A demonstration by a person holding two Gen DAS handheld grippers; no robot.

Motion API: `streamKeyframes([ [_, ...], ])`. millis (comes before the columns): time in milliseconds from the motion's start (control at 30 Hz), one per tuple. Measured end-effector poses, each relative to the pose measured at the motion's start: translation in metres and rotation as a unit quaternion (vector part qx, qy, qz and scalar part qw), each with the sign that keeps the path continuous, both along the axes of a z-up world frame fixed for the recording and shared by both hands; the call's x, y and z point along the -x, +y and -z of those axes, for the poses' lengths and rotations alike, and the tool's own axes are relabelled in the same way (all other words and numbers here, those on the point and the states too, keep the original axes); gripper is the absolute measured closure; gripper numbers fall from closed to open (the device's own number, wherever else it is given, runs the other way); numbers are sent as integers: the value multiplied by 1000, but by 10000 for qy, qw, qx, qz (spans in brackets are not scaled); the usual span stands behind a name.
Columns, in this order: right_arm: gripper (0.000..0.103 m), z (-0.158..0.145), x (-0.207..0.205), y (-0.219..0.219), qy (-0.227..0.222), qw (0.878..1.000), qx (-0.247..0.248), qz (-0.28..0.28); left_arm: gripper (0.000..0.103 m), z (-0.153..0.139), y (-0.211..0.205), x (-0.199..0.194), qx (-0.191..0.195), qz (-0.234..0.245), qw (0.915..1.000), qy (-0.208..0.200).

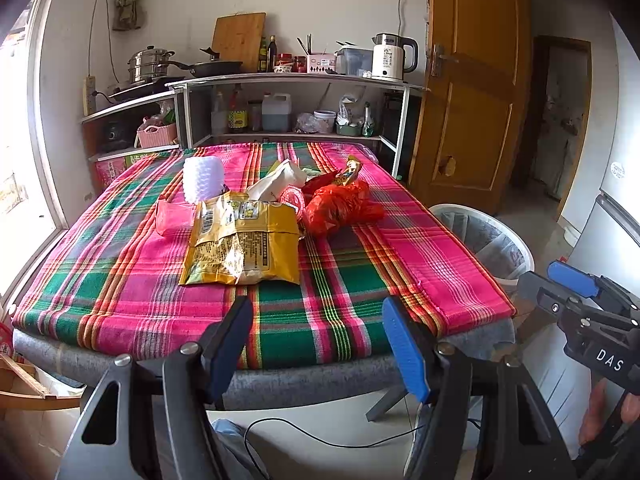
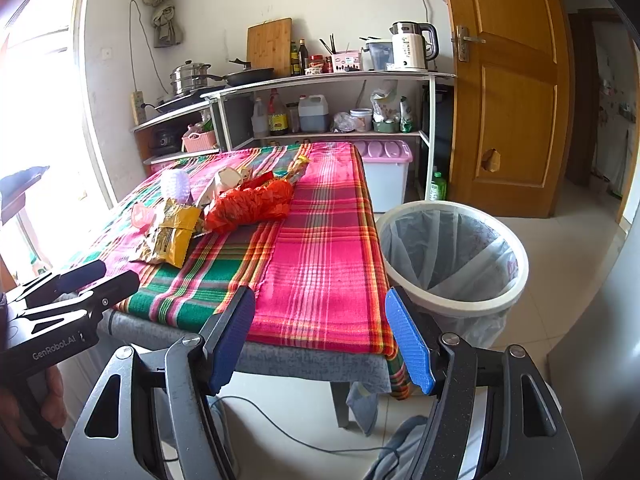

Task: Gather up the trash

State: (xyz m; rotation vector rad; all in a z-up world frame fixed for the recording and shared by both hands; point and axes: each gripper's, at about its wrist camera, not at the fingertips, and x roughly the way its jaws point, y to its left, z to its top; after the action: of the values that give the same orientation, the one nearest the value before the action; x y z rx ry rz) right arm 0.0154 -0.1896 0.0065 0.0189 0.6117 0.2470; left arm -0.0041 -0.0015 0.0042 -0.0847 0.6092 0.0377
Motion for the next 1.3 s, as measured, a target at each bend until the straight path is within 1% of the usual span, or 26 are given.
streamKeyframes([
  [767,35,-1,1,1,3,10000,20,9,34,-5,3,3,26,-5,10000,-27],
  [800,35,-1,1,1,1,10000,21,12,34,-2,2,4,21,-12,10000,-35],
  [1300,35,-2,1,0,5,10000,19,9,34,-1,2,4,37,-9,10000,-28],
])
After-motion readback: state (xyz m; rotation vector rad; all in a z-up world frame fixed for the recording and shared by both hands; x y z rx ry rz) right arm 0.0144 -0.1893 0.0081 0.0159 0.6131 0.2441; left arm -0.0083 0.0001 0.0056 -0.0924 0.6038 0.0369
